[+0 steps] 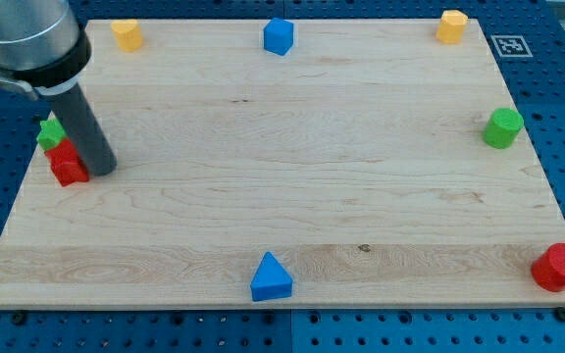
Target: Push the yellow heart to the red star
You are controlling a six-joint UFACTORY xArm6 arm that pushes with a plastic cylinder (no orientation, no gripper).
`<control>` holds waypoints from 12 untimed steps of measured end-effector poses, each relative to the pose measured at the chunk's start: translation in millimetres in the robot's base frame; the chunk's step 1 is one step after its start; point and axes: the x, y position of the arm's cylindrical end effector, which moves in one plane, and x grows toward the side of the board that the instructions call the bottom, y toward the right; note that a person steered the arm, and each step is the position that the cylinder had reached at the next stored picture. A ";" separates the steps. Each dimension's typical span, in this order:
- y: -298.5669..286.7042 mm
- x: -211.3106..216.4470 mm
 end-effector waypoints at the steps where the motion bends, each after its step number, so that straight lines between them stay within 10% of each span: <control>1: 54.9 -43.4; 5: 44.0 -277.4; 7: -46.2 -277.9; 12: -56.4 -268.3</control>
